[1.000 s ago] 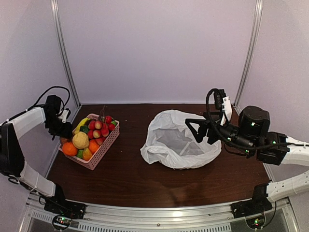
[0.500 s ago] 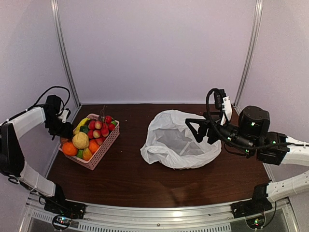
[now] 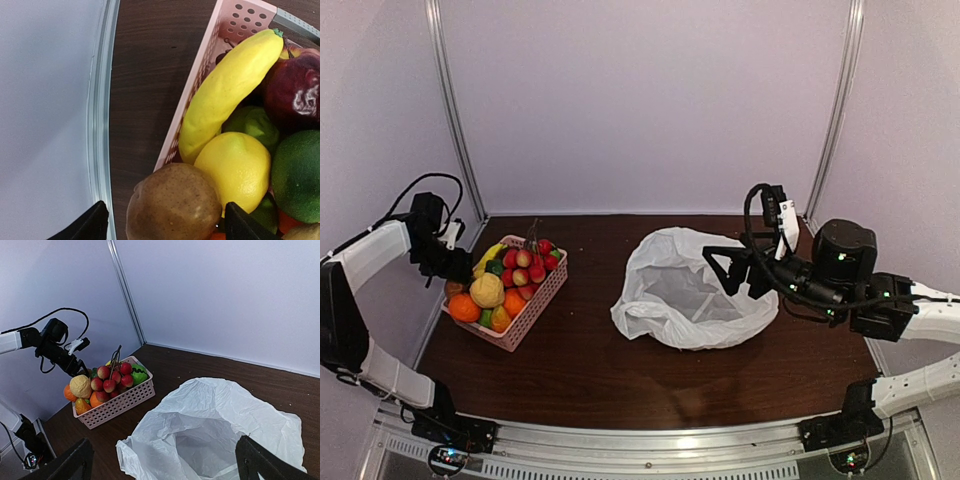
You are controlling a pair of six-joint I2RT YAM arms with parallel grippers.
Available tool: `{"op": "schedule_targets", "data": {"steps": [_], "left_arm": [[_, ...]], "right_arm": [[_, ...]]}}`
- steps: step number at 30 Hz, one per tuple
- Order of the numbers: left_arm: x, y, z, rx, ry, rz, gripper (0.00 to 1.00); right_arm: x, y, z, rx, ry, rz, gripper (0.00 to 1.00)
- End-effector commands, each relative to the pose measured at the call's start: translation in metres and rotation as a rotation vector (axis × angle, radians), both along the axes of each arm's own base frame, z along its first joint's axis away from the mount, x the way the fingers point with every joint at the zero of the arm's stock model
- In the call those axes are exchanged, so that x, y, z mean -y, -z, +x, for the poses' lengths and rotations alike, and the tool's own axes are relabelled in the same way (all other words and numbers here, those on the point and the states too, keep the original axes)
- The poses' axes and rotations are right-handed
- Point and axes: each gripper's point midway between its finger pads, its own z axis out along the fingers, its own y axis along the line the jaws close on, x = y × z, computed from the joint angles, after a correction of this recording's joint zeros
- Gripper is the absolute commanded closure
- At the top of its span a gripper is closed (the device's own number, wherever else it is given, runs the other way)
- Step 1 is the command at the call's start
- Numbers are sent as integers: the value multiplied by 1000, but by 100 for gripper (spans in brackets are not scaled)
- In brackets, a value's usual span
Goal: Untie the knot of the plastic bag and take out the fruit
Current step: Place the fake fruit in the bin, then reset both arms
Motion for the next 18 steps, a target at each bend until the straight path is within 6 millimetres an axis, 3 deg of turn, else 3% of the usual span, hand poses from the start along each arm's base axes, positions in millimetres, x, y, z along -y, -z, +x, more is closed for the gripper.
{"op": "schedule_targets", "data": {"steps": [1,12,18], "left_arm": [[3,-21,3,55,-2,-30,19],[9,-59,3,205,-31,-78,13],[19,-80,7,351,-25,-140,8]], "right_arm": [[1,2,2,-12,8,4,0],[12,10,13,-40,97,-78,0],[55,34,43,-154,304,-214,0]]}}
